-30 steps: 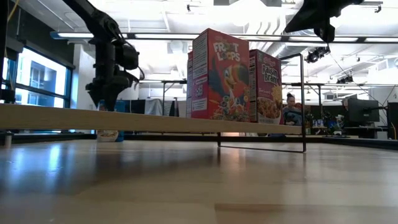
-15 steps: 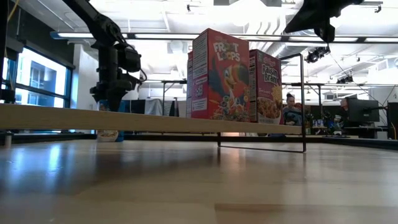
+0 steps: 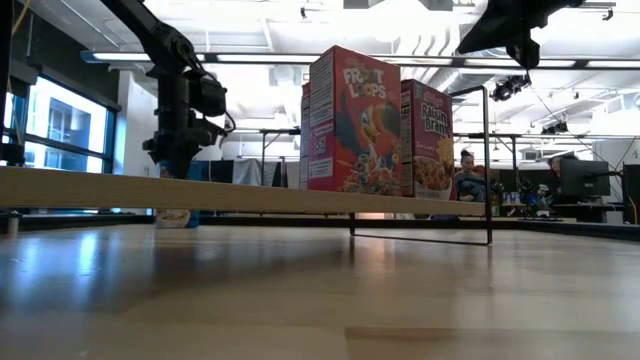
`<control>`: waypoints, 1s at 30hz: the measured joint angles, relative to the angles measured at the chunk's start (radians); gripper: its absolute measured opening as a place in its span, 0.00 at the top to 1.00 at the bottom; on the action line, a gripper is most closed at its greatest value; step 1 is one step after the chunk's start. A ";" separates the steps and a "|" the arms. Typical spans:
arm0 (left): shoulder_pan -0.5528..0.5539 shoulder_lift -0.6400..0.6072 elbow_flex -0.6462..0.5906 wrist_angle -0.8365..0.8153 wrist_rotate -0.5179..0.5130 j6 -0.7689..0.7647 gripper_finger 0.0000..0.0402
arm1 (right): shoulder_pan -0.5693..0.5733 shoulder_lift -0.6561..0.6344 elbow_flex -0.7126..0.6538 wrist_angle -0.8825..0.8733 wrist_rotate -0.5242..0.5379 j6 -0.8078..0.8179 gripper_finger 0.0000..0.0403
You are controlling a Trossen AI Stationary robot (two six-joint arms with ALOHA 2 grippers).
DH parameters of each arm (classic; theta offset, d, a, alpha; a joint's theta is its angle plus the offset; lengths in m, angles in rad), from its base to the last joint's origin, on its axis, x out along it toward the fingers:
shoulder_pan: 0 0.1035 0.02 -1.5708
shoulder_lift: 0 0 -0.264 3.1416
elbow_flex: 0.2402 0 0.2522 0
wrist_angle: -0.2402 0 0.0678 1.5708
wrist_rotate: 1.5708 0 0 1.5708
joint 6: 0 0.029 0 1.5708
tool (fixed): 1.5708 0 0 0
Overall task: Stack cereal on shelf
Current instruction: Put the top blue cereal box on the shelf
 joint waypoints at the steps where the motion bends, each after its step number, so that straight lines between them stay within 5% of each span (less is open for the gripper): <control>1: 0.000 0.000 0.000 -0.004 0.000 0.000 0.51 | 0.000 0.000 0.000 0.000 0.000 0.006 1.00; 11: -0.001 -0.028 0.046 -0.045 0.020 -0.046 0.68 | 0.000 0.000 0.000 0.001 0.000 0.005 1.00; 18: -0.044 -0.092 0.173 -0.100 0.172 -0.140 0.69 | 0.000 0.000 0.000 0.001 0.000 0.007 1.00; 30: -0.526 -0.256 0.188 -0.176 0.218 -0.365 0.69 | 0.000 0.000 0.000 0.000 -0.021 0.022 1.00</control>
